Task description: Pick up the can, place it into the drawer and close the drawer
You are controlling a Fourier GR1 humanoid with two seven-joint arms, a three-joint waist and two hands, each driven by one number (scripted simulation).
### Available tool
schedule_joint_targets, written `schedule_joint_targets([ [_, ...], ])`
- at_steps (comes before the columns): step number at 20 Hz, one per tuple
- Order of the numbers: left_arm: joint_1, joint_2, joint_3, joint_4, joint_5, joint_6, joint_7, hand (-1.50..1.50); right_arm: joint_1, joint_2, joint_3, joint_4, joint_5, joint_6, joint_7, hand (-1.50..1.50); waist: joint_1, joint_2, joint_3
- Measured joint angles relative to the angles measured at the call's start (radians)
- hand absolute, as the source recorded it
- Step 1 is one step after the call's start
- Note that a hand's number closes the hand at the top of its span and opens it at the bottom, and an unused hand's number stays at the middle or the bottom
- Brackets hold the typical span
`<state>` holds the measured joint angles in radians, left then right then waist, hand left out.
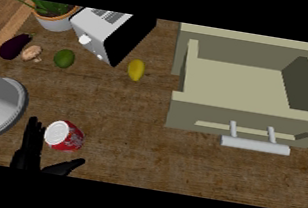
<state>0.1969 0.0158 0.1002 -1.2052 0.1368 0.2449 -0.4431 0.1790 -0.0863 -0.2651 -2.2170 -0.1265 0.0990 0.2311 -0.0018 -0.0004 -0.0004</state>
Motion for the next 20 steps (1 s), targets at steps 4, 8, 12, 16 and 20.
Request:
schedule_joint_targets([
  [4,-0.048,0.0,0.019,0.082,0.006,-0.004,-0.037,-1.5,-0.022,0.003,-0.001,-0.006,0.014,-0.006,0.022,-1.5,0.0,0.0,0.0],
  [8,-0.114,0.029,0.052,0.189,0.023,-0.044,-0.087,-1.5,-0.025,0.015,0.003,-0.016,0.023,-0.007,0.036,-1.5,0.0,0.0,0.0],
  [12,-0.16,0.031,0.047,0.228,0.022,-0.053,-0.095,-1.5,-0.025,0.008,-0.013,-0.019,0.007,0.01,0.041,-1.5,-0.001,0.0,0.0],
  [16,-0.236,0.042,0.046,0.328,0.018,-0.097,-0.132,-1.5,-0.057,0.007,-0.006,-0.024,0.027,-0.008,0.065,-1.5,-0.001,-0.001,0.002],
  [20,-0.283,0.056,0.05,0.38,0.031,-0.155,-0.149,1.5,-0.051,0.02,-0.001,-0.036,0.033,-0.011,0.064,-1.5,-0.002,-0.001,0.002],
])
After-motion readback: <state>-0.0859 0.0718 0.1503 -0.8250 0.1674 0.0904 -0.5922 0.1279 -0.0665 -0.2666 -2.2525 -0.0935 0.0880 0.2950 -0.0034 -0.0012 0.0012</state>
